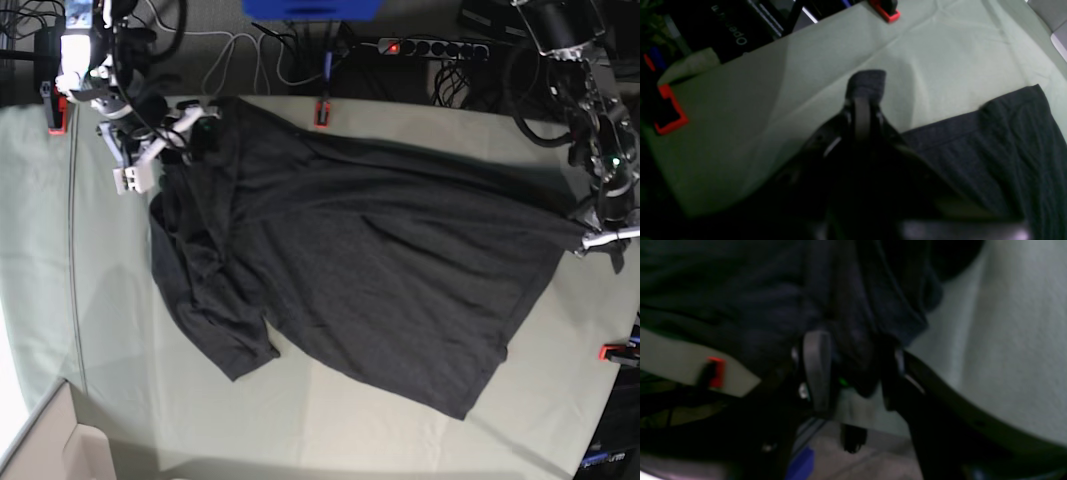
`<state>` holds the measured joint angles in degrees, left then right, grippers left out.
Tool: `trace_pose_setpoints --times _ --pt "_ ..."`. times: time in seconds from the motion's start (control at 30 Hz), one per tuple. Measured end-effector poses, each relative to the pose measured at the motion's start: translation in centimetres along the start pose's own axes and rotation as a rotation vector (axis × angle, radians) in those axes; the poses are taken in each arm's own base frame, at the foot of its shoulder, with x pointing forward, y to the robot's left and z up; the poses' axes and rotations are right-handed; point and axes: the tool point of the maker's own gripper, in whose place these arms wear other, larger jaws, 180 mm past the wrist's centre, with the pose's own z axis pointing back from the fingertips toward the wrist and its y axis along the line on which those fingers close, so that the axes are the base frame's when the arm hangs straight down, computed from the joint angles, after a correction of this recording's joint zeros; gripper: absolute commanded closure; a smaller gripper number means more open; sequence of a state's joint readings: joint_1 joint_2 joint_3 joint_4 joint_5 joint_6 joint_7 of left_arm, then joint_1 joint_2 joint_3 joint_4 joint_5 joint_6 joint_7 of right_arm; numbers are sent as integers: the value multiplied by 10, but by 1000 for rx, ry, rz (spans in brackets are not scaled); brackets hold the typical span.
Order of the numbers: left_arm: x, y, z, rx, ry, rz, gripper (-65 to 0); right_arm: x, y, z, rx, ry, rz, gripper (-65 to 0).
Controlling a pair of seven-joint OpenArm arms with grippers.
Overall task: Layout the t-shirt on the table in an organized manner, then fold the t-shirt properly
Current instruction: 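Lift the shirt edge with the right gripper and stretch it outward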
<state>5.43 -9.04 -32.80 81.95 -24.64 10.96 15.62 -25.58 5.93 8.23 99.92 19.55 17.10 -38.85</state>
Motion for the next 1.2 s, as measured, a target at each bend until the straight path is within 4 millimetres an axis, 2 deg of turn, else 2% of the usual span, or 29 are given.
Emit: trace_pose_setpoints --times 0.17,0.37,0.43,0.6,0.67,0.73,0.9,1.0,1.1,1.2 --pt "-1 1 0 0 1 -1 -1 -1 2 -1 6 1 -5 0" --pt "-1 1 0 1 1 0 -1 -9 1 2 2 12 -13 0" --pt "-1 0 0 0 2 1 -1 -10 0 10 -7 11 -13 0" --pt "0 1 0 1 1 -1 -1 16 -11 44 -75 -96 -12 0" --pt "-1 0 0 0 1 1 -1 29 -11 53 -83 -138 -7 0" --pt "0 1 0 1 1 -1 -1 33 -20 58 -109 -157 -13 0" --pt "0 0 1 1 1 5 -1 25 -65 80 -266 -189 -147 0" --pt "14 17 7 28 -34 20 -1 23 -87 93 -343 -208 -187 0" --pt "18 29 10 59 -49 27 -1 21 -89 93 -346 -194 -195 0" --pt "15 26 11 57 -42 42 -1 1 -76 84 -307 -112 -201 0"
